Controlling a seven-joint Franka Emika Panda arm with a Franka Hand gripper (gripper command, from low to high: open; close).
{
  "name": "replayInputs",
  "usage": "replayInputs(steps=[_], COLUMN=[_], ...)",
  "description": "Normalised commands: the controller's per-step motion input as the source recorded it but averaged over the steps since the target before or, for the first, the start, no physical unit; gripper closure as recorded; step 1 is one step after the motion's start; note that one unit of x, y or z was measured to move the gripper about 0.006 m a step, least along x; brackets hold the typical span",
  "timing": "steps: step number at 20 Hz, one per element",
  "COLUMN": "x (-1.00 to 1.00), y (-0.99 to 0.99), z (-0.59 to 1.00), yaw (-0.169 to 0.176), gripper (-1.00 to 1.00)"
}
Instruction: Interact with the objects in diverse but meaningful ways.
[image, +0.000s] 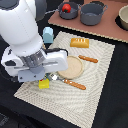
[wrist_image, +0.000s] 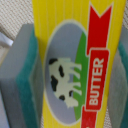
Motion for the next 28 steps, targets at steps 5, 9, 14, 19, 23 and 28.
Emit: replayInputs(steps=[5,9,14,19,23,28], x=[0.66,0.82,0.83,0.77,0.64,0.61], y=[-0.31,-0.45,-0.47,-0.43,-0.25,-0.09], z=[0.40,0.34,0.30,0.10,0.13,0.15], yaw=[0.000,0.000,0.000,0.007,0.086,0.123], gripper=[1.00,1.00,1.00,1.00,1.00,1.00])
